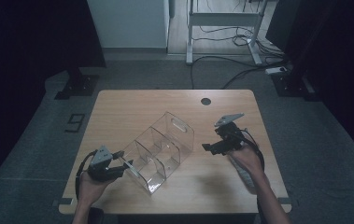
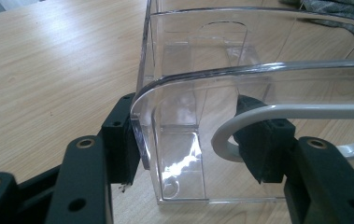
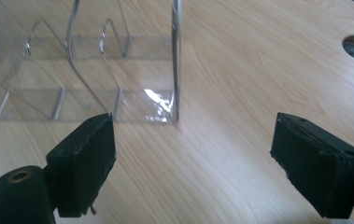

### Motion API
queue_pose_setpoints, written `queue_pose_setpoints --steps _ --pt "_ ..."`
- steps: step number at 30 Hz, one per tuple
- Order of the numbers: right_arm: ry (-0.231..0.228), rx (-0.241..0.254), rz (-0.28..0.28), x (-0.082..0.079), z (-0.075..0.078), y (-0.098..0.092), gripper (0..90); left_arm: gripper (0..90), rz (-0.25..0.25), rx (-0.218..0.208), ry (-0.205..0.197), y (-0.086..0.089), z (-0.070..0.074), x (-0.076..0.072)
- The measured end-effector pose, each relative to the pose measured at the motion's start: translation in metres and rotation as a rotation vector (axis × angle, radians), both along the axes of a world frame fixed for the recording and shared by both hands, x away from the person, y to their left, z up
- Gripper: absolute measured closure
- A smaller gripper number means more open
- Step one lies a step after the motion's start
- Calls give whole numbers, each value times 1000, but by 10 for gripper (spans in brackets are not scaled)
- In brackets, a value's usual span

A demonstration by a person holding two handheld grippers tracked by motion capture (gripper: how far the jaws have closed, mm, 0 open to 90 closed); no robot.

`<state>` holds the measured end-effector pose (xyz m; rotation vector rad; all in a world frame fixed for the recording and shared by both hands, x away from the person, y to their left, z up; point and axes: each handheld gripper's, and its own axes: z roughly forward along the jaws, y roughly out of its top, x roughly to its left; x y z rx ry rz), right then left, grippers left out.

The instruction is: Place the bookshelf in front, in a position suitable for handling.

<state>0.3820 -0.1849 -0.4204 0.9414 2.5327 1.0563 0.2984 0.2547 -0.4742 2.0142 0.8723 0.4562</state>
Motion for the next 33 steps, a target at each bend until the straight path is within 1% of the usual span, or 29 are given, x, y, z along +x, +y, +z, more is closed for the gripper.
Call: queue_pose_setpoints --steps 1,2,5,7,9,10,11,14,17,19,22,23,25,26,27,29,30,33 --pt "-5 -13 -11 -4 -1 -9 124 439 -1 1 2 0 0 -1" --pt "-6 -15 -16 -5 -2 -12 123 438 1 0 2 0 0 -1" --pt "-15 -11 -44 -8 -6 -25 122 437 1 -2 5 0 0 -2" --pt "-6 -10 -60 -11 -9 -34 121 436 0 -3 7 0 0 -2" --pt "-8 -12 -81 -15 -13 -42 117 435 -1 -3 9 0 0 -2" --pt "-8 -12 -81 -15 -13 -42 117 434 -1 -3 9 0 0 -2" --pt "-4 -10 -94 -18 -17 -51 118 434 -1 -2 10 0 0 -2" --pt "-8 -32 -120 -20 -23 -61 119 434 0 -2 12 0 0 -3" --pt "8 -36 -160 -22 -34 -73 123 434 1 -3 12 0 0 -3" --pt "18 -59 -184 -22 -42 -78 127 434 2 -3 12 0 0 -3" --pt "33 -67 -211 -21 -53 -82 131 434 3 -4 12 0 0 -4" --pt "43 -76 -218 -20 -58 -83 134 434 4 -3 11 0 0 -4" --pt "49 -87 -228 -19 -65 -85 135 434 4 -3 11 0 0 -5" --pt "49 -87 -228 -19 -65 -85 135 434 4 -3 11 0 0 -5" --pt "67 -82 -238 -18 -71 -86 132 434 7 -4 10 -1 0 -5" --pt "78 -80 -250 -17 -75 -87 133 434 8 -5 10 -1 0 -6" --pt "94 -84 -256 -16 -78 -88 133 434 10 -5 10 -1 0 -7" --pt "107 -93 -259 -14 -85 -90 133 433 12 -7 9 -1 0 -8"
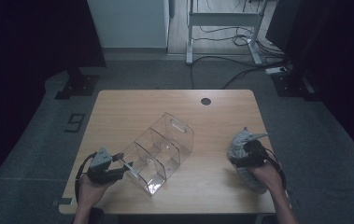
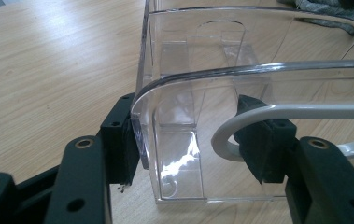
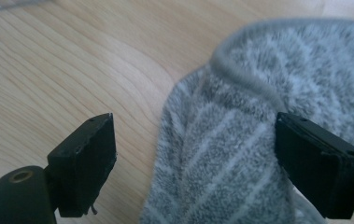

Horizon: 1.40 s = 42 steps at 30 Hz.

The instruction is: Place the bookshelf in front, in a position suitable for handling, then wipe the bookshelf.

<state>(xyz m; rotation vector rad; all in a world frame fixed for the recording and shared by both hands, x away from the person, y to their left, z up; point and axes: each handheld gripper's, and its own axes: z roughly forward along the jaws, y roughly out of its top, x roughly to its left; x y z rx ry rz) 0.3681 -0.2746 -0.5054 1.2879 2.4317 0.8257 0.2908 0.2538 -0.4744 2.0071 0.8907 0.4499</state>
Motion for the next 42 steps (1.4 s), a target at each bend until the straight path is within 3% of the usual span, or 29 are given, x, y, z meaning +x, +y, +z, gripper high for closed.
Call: queue_pose_setpoints --steps 7,14,21,22,26,32,37,42 --pt "44 -49 -16 5 -19 0 126 432 -1 -2 2 0 0 -1" --pt "17 -129 -10 4 -28 -2 128 431 -2 -2 5 0 0 -1" --pt "6 -128 -64 2 -24 -5 309 430 3 -2 6 0 0 -3" --pt "5 -129 -84 1 -23 -7 383 430 5 -1 7 -1 1 -4" --pt "14 -136 -115 1 -21 -9 507 428 6 -2 11 -3 1 -6" --pt "17 -105 -114 0 -17 -16 643 412 5 -3 3 -3 0 -7" --pt "5 -73 -114 -2 -14 -17 662 389 6 -5 -1 -2 0 -8" --pt "1 11 -111 -5 -3 -18 668 422 3 -9 -1 -2 0 -8"
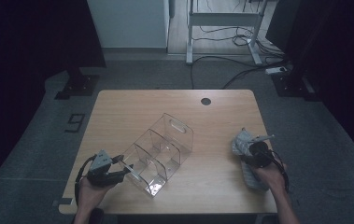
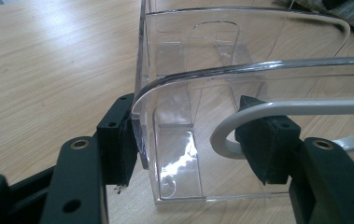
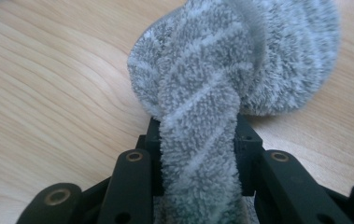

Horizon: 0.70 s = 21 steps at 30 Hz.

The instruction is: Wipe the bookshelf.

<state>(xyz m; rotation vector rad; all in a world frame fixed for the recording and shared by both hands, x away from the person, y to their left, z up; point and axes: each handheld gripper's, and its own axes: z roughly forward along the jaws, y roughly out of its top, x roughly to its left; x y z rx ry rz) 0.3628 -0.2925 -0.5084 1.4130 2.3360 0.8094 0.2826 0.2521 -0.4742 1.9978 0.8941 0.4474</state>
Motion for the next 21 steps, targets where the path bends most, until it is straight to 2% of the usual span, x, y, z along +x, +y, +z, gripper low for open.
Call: queue_pose_setpoints --steps 3,6,12,21 --pt "-9 38 7 -1 5 1 669 428 5 -1 2 0 0 -1" --pt "-24 54 9 -2 10 3 672 428 7 1 3 0 0 -1" --pt "-61 141 37 -5 27 6 674 427 8 6 9 -2 1 -2" --pt "-95 166 87 -8 46 20 673 419 1 5 23 -6 2 -4"
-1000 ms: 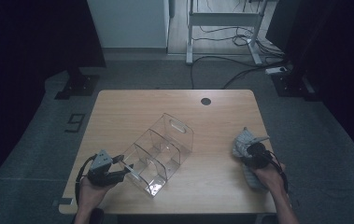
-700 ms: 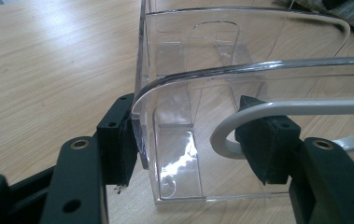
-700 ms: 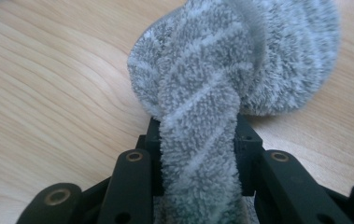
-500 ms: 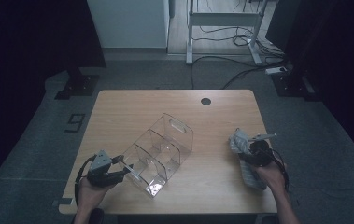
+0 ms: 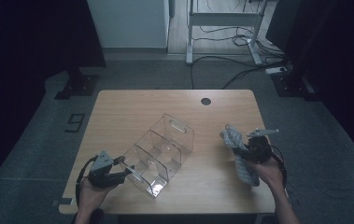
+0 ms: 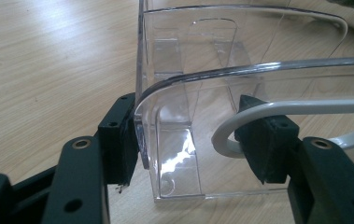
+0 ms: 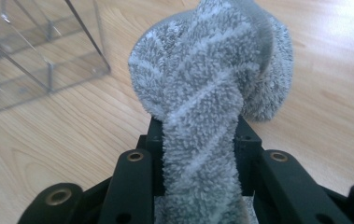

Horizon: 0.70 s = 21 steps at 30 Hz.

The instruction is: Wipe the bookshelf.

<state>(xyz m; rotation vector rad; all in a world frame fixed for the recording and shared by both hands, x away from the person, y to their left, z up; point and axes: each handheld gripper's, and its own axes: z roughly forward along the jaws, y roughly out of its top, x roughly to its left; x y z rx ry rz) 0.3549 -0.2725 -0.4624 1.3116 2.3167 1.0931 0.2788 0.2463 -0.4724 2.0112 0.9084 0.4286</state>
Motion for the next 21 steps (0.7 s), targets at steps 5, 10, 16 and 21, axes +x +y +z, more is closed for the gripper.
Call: queue_pose_setpoints --steps 5,10,16,21 --pt "-25 22 20 1 15 7 672 417 -2 1 4 -1 0 -1" --pt "-44 22 42 4 30 18 671 416 -3 0 8 -2 0 -1" --pt "-57 26 77 9 45 33 670 416 -6 0 9 -3 0 -1" --pt "-64 27 102 14 55 48 666 416 -14 1 9 -4 1 -2"
